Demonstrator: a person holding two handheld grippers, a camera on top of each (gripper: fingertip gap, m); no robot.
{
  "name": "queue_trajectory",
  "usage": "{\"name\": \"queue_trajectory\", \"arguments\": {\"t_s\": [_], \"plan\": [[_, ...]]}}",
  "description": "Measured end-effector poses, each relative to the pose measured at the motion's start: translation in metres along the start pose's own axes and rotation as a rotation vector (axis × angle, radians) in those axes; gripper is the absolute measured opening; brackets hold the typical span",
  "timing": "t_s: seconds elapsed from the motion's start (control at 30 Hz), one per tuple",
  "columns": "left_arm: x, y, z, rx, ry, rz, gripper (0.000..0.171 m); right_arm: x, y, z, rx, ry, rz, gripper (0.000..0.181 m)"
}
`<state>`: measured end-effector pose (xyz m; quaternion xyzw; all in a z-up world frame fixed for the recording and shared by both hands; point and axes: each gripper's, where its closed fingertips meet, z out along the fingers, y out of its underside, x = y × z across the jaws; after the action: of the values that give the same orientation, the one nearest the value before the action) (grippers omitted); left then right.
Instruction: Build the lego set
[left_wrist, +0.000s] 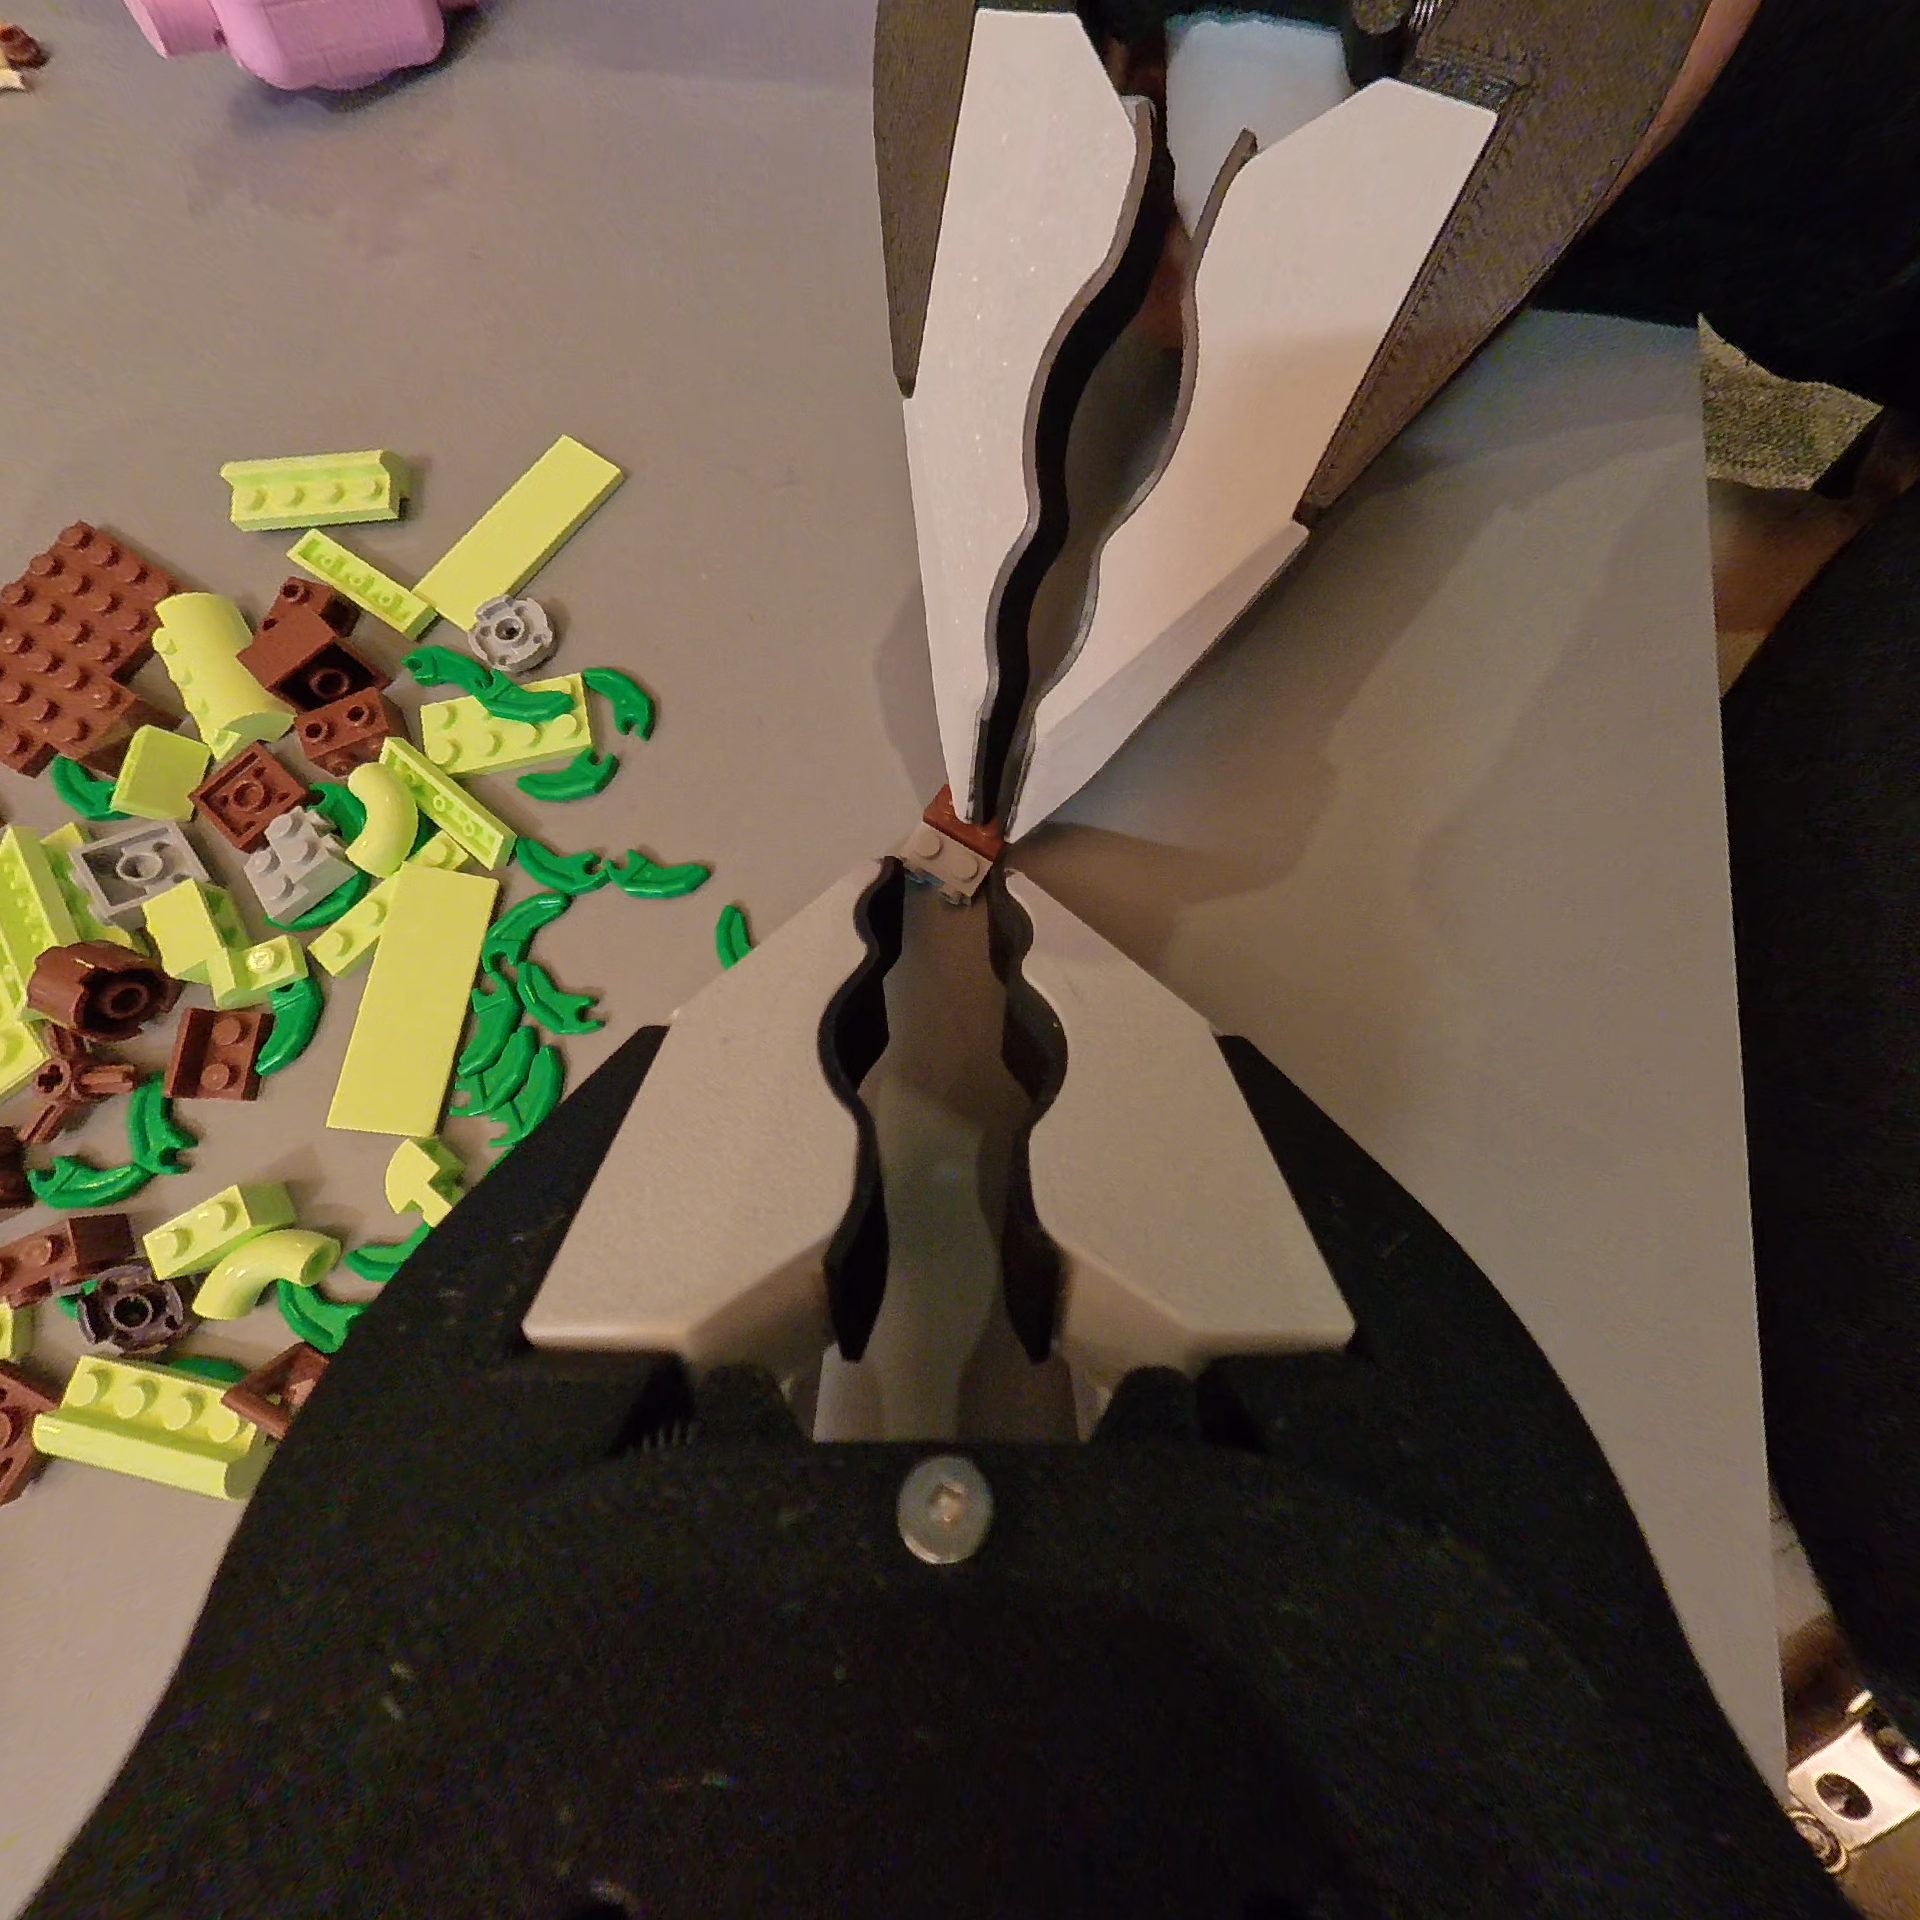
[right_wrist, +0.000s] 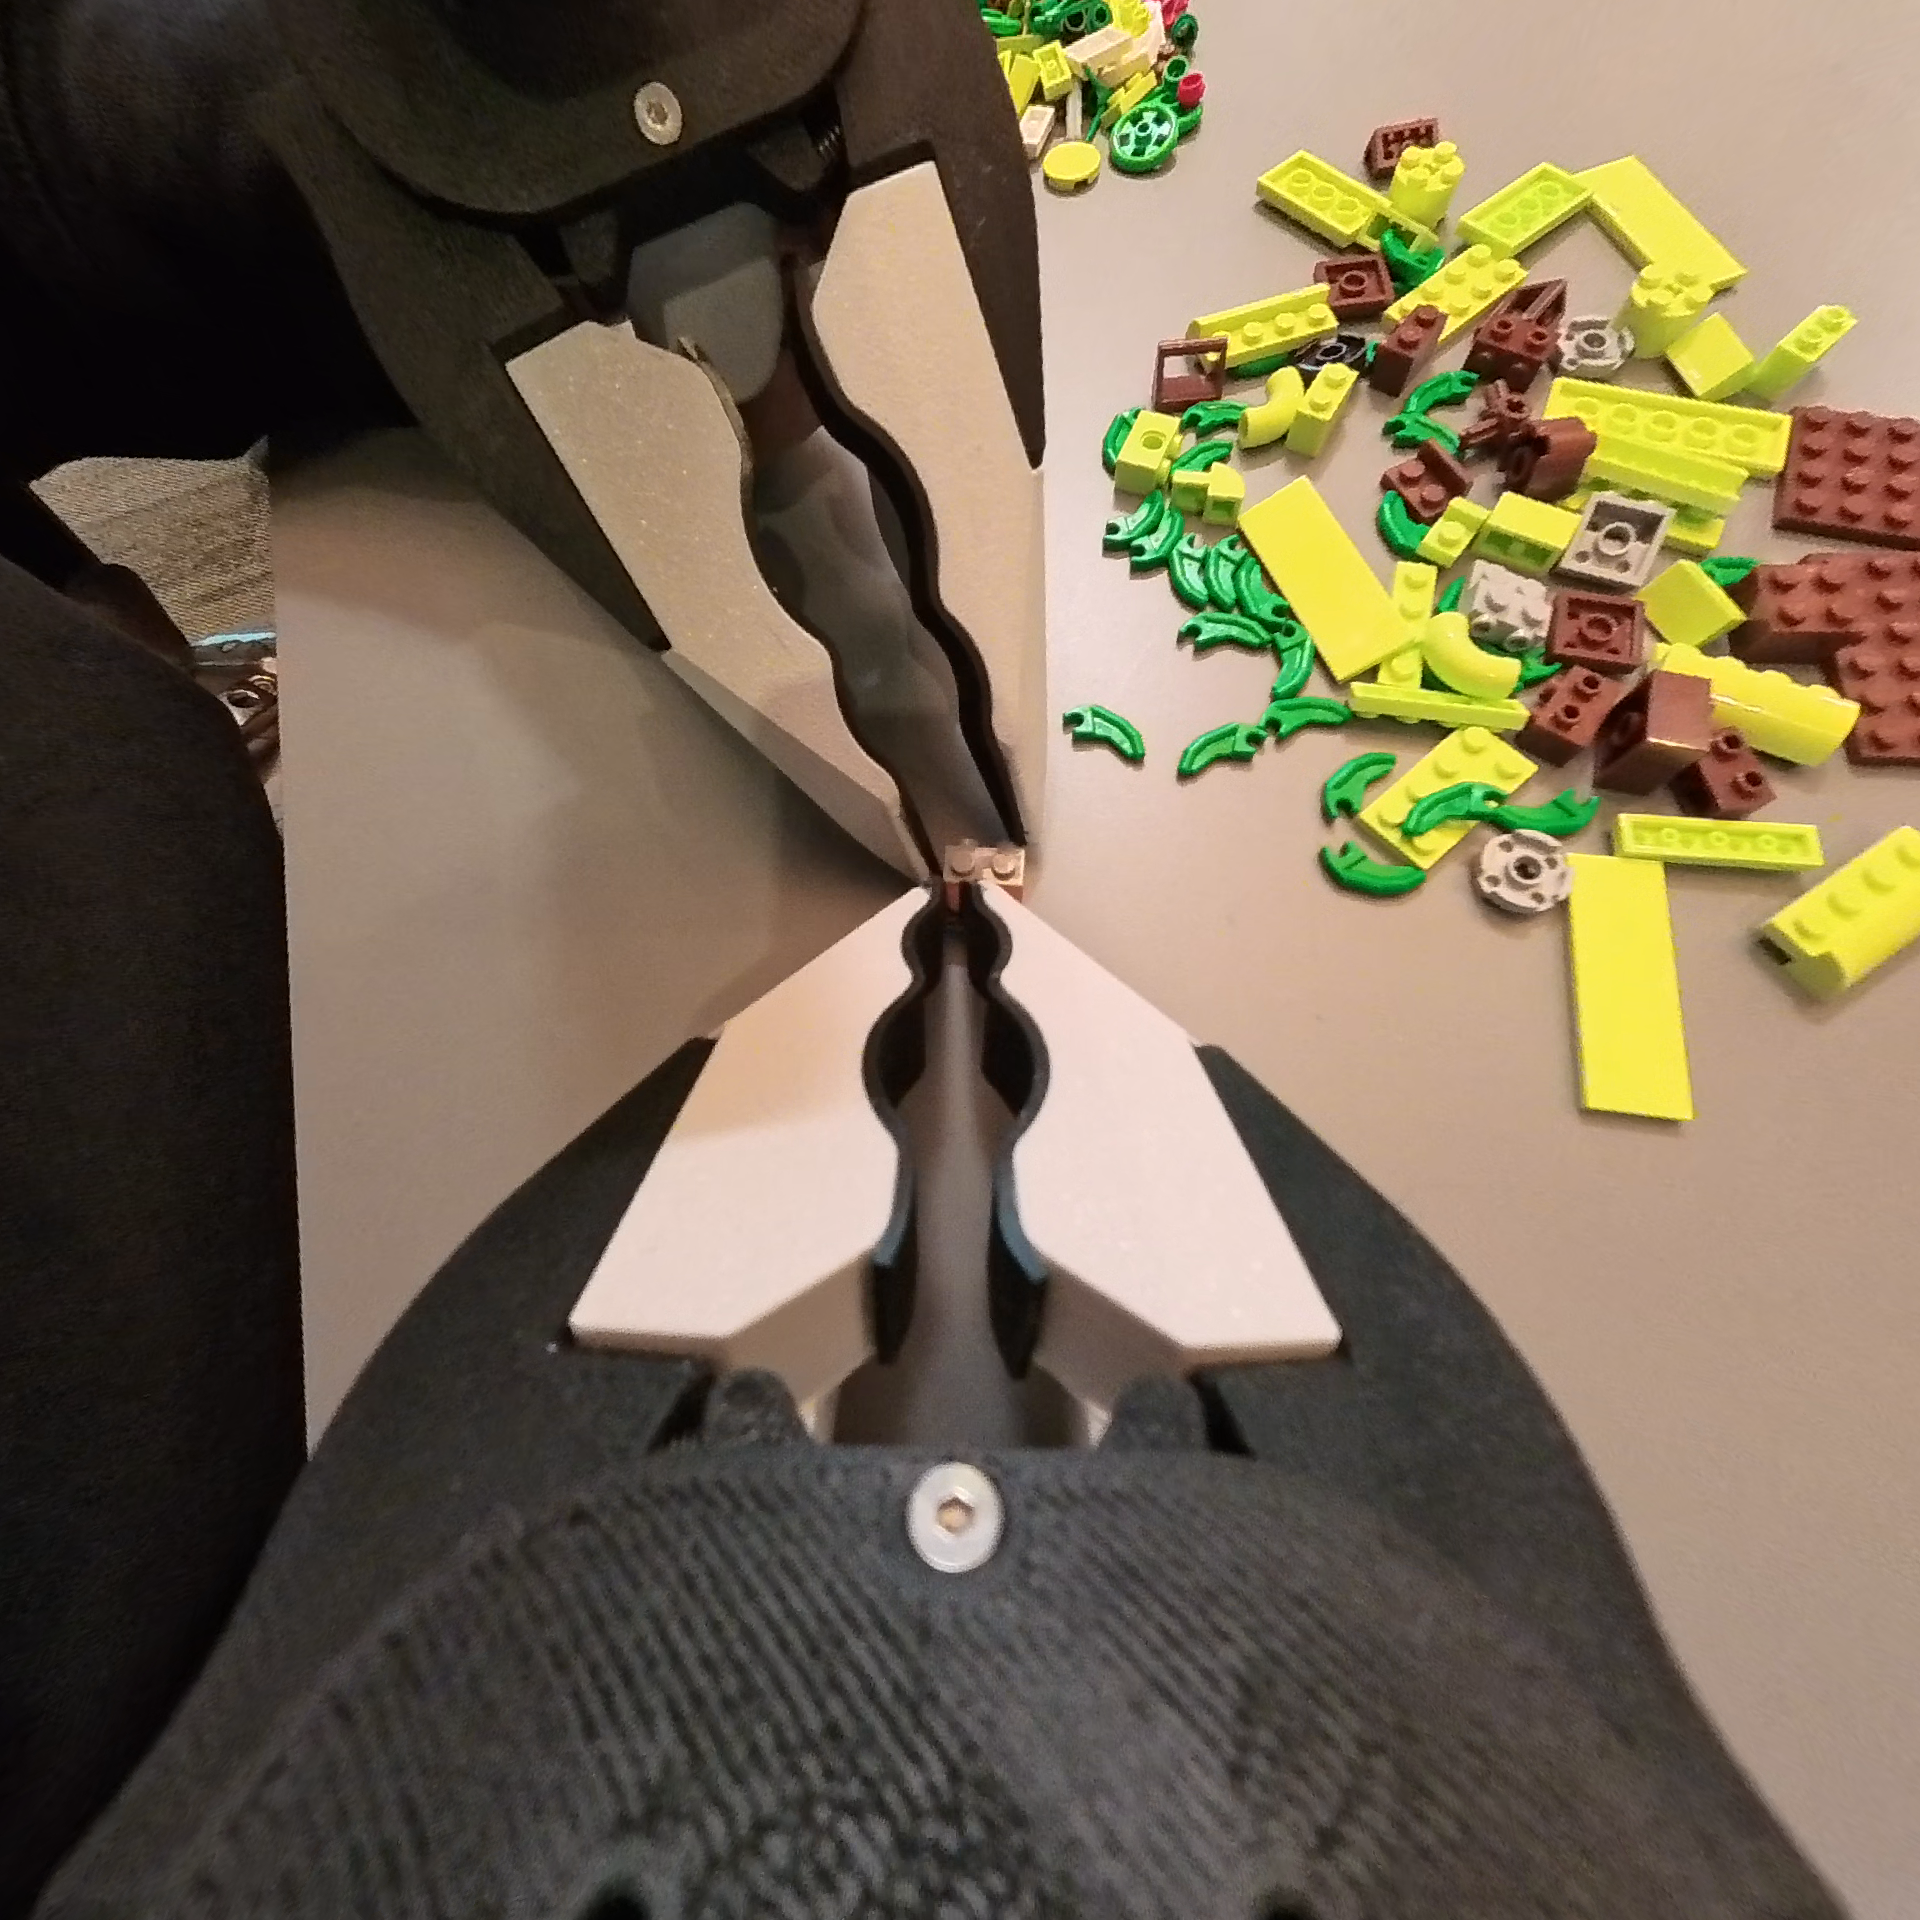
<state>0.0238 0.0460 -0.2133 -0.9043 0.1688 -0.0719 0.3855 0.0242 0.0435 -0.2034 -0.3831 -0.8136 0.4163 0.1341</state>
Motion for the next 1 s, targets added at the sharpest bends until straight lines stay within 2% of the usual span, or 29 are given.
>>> {"name": "queue_trajectory", "arguments": {"t_s": [0.17, 0.43, 1.0], "plan": [[0.0001, 0.0, 0.0, 0.0, -0.002, 0.002, 0.014, 0.0001, -0.0003, 0.0002, 0.0, 0.004, 0.002, 0.001], [0.0001, 0.0, 0.0, 0.0, -0.007, 0.007, 0.014, 0.0002, -0.0003, 0.0002, 0.002, -0.031, 0.132, 0.0], [0.0, -0.0001, 0.0001, 0.001, -0.023, 0.024, 0.014, 0.0006, 0.0009, 0.0012, -0.151, 0.011, 0.244, 0.0]]}}
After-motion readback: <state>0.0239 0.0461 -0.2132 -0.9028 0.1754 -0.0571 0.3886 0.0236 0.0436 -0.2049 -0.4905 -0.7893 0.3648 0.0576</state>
